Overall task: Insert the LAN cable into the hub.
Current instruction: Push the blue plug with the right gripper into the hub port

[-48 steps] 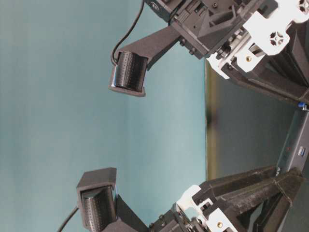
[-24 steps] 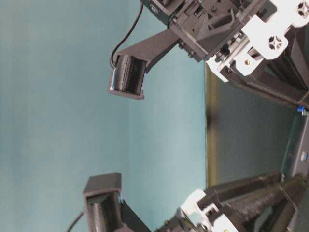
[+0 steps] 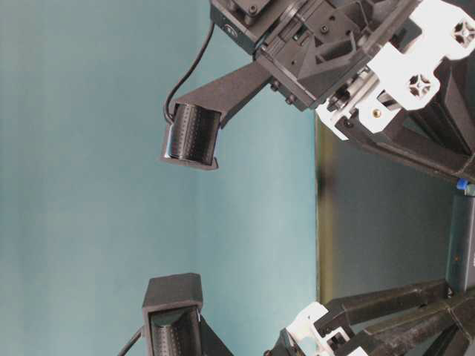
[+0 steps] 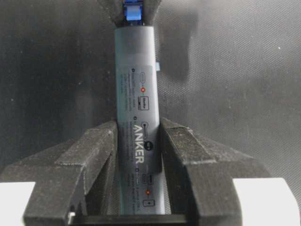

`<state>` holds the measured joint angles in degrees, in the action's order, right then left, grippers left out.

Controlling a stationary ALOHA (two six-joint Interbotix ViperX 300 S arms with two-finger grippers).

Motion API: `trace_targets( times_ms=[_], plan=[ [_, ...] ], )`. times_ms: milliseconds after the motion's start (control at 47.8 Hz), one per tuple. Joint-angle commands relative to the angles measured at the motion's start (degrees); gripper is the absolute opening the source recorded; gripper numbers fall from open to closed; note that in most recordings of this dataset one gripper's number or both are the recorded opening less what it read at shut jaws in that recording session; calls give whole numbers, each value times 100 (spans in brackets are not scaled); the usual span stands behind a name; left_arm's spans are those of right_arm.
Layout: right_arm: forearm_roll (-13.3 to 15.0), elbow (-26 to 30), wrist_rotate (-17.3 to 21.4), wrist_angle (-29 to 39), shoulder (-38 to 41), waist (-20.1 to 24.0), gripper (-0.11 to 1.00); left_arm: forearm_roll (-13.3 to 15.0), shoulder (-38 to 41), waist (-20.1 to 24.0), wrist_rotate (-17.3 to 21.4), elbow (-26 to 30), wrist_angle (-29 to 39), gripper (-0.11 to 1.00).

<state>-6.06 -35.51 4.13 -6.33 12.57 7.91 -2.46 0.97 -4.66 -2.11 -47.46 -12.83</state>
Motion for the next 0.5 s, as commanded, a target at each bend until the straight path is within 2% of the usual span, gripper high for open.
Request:
trace_targets(
  times_ms=[0,209,335,481],
  plan=[
    [9,141,-44,-44,-9,-18,14,-18,-88,-35,18,88,-44,28],
    [9,114,-35,-35,-18,-35,15,-9,-132,-44,35,105,-105,28],
    [9,88,-26,18,-35,-35,31,-9,-132,-44,44,88,-79,28],
    [9,70,-9,26,-44,-35,60,-18,-141,-53,53,62,-26,28]
  ],
)
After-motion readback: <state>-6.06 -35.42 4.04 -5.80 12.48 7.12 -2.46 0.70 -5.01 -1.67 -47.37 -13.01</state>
